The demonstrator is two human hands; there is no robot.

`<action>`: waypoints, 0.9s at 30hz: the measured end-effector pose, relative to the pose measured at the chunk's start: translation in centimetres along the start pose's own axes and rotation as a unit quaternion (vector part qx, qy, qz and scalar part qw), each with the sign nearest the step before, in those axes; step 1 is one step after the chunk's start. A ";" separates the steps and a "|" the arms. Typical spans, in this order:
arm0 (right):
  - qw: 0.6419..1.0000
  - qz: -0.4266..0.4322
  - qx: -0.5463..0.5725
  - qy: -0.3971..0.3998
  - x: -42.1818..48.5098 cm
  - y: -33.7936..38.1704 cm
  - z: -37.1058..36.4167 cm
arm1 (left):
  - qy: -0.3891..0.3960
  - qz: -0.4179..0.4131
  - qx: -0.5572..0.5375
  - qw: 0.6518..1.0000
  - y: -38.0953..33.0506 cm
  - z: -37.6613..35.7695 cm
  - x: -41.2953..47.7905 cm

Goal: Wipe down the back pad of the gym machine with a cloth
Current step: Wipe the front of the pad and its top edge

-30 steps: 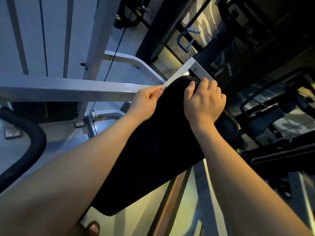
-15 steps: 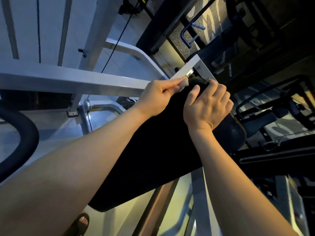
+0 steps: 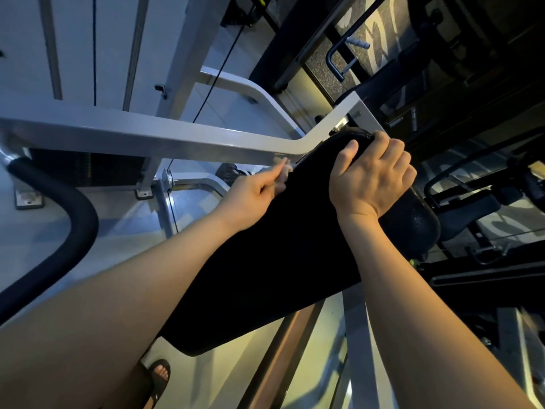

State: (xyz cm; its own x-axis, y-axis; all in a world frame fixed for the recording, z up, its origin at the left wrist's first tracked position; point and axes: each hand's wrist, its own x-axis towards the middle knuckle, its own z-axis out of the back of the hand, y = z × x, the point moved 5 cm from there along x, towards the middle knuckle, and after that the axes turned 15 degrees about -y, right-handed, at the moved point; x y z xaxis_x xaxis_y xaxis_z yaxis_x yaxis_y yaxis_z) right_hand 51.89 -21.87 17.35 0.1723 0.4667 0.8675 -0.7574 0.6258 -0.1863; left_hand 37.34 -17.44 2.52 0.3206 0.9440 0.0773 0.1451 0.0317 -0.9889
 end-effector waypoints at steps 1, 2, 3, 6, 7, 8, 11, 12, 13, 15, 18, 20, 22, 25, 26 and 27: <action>1.000 0.000 -0.001 0.001 0.0 0.0 -0.1 | -0.002 0.013 0.006 1.000 0.7 0.2 -0.6; 1.000 0.000 -0.005 0.003 0.1 0.0 -0.1 | -0.017 0.019 0.014 1.000 0.9 0.2 -0.6; 1.000 0.000 -0.008 0.003 0.0 0.0 -0.1 | -0.045 0.012 0.024 0.999 0.7 0.0 -0.3; 1.000 0.003 -0.005 -0.002 -0.1 0.0 0.0 | -0.140 -0.036 0.028 0.989 -2.0 -1.2 1.6; 1.000 0.003 -0.002 -0.001 -0.1 0.0 -0.1 | -0.156 -0.053 0.022 0.986 -3.0 -1.8 2.0; 1.000 0.002 0.001 0.000 -0.1 -0.1 -0.1 | -0.160 -0.072 0.016 0.984 -3.7 -2.2 2.2; 1.000 0.000 0.005 -0.004 -0.1 -0.1 0.0 | -0.114 -0.066 -0.020 0.991 -1.9 -1.8 0.8; 1.000 0.001 0.005 -0.004 -0.1 -0.1 0.0 | -0.106 -0.048 0.008 0.993 0.0 -0.9 -0.1; 1.000 0.001 0.005 -0.002 0.0 -0.1 0.0 | -0.104 -0.036 0.061 0.992 2.2 0.2 -1.2; 1.000 0.002 0.005 0.002 0.0 -0.1 0.0 | -0.102 0.019 0.150 0.983 6.5 2.5 -3.4; 1.000 0.004 -0.001 0.004 0.0 0.0 0.2 | -0.131 0.047 0.177 0.974 6.7 2.6 -3.5; 1.000 0.003 0.003 0.008 0.1 0.0 0.3 | -0.174 -0.008 0.150 0.973 3.2 1.0 -1.8; 1.000 -0.001 0.007 0.002 0.0 0.0 0.3 | -0.177 -0.036 0.095 0.979 0.6 -0.2 -0.9; 1.000 0.002 0.011 0.001 0.0 0.0 0.2 | -0.150 -0.039 0.139 0.978 2.2 0.7 -2.7; 1.000 0.003 0.007 0.003 0.0 0.0 0.2 | -0.144 -0.034 0.186 0.971 3.5 1.5 -3.6; 1.000 0.004 0.004 0.003 0.0 -0.1 0.1 | -0.136 -0.019 0.224 0.965 4.6 2.1 -4.2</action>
State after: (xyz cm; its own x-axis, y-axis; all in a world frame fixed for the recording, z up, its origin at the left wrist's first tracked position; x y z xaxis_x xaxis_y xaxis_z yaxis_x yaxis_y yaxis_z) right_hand 51.88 -21.98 17.43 0.1698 0.4766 0.8625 -0.7635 0.6171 -0.1907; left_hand 34.70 -20.61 -2.65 0.0574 0.9887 0.1385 -0.2877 0.1492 -0.9460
